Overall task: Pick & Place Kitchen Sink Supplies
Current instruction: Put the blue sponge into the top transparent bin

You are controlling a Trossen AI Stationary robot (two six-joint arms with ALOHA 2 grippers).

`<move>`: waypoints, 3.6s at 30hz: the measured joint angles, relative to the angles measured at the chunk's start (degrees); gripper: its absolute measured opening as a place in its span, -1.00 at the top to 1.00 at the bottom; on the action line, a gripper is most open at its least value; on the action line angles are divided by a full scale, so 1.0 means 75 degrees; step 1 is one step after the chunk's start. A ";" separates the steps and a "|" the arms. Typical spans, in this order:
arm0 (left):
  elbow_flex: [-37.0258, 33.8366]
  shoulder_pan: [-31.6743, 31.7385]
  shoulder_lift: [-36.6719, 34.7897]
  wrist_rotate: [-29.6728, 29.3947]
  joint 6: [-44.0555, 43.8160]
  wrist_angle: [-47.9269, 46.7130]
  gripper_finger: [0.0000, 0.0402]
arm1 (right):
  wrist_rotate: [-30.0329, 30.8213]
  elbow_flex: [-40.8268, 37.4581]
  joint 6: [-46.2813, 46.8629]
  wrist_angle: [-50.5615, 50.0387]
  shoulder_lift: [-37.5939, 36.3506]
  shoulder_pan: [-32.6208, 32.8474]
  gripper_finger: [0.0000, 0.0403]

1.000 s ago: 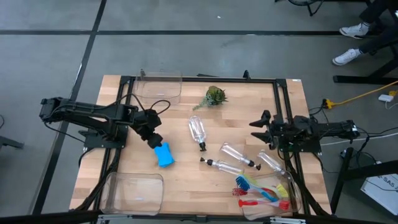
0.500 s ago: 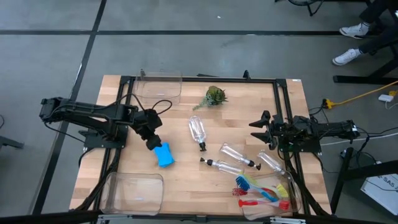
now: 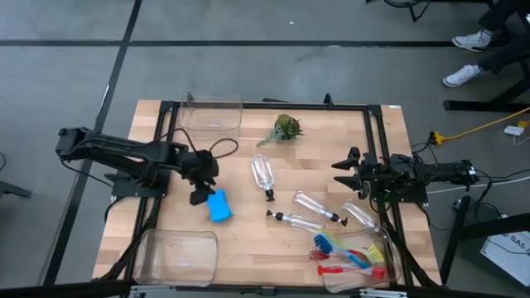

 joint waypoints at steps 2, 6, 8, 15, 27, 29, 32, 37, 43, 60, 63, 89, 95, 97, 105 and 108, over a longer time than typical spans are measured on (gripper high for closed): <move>0.0000 -0.0147 0.0181 0.0028 0.0150 0.0077 0.16 | 0.0000 0.0000 0.0000 0.0000 0.0000 0.0000 -0.22; 0.0000 -0.0375 0.0475 0.0029 0.0192 0.0101 0.16 | 0.0003 0.0003 0.0000 0.0000 0.0000 0.0000 -0.22; 0.0000 -0.0450 0.0619 -0.0024 0.0197 0.0103 0.16 | 0.0003 0.0003 0.0000 0.0003 0.0000 0.0000 -0.22; 0.0000 -0.0501 0.1021 -0.0322 0.0193 0.0204 0.16 | 0.0003 0.0003 -0.0002 0.0003 0.0000 0.0000 -0.22; 0.0000 -0.0509 0.1100 -0.0366 0.0034 0.0462 0.36 | 0.0003 0.0003 -0.0003 0.0003 0.0000 0.0000 -0.22; 0.0000 -0.0534 0.1100 -0.0398 0.0035 0.0463 0.49 | 0.0003 0.0003 -0.0003 0.0003 0.0000 0.0000 -0.22; 0.0000 -0.0536 0.1100 -0.0412 0.0037 0.0465 0.71 | 0.0003 0.0003 -0.0003 0.0003 0.0000 0.0000 -0.22; 0.0000 -0.0533 0.1100 -0.0450 0.0069 0.0465 0.97 | 0.0003 0.0003 -0.0003 0.0003 0.0000 0.0000 -0.22; 0.0000 -0.0527 0.1100 -0.0502 0.0027 0.0545 0.99 | 0.0003 0.0003 -0.0003 0.0001 0.0000 0.0001 -0.22; 0.0000 -0.0530 0.1103 -0.0514 -0.0575 0.0663 0.57 | 0.0003 0.0003 -0.0003 0.0000 0.0000 0.0003 -0.22; 0.0000 -0.0530 0.1103 -0.0515 -0.0573 0.0666 0.47 | 0.0003 0.0003 -0.0003 0.0003 0.0001 0.0001 -0.22; 0.0050 -0.0527 0.1508 0.0625 -0.0410 0.0768 0.71 | 0.0003 0.0003 -0.0005 0.0000 0.0002 0.0000 -0.22; 0.0050 -0.0527 0.1414 0.0625 -0.0373 0.0758 0.97 | 0.0003 0.0003 -0.0004 0.0000 0.0003 0.0003 -0.22; 0.0050 -0.0527 0.1360 0.0625 -0.0352 0.0754 0.98 | 0.0003 0.0003 -0.0004 0.0000 0.0003 0.0000 -0.22; 0.0050 -0.0527 0.0793 0.0593 -0.0085 0.0914 0.99 | 0.0003 0.0003 -0.0006 0.0000 0.0003 0.0000 -0.22; 0.0050 -0.0527 0.0435 0.0541 -0.0082 0.1189 0.99 | 0.0003 0.0003 -0.0006 0.0003 0.0003 0.0003 -0.22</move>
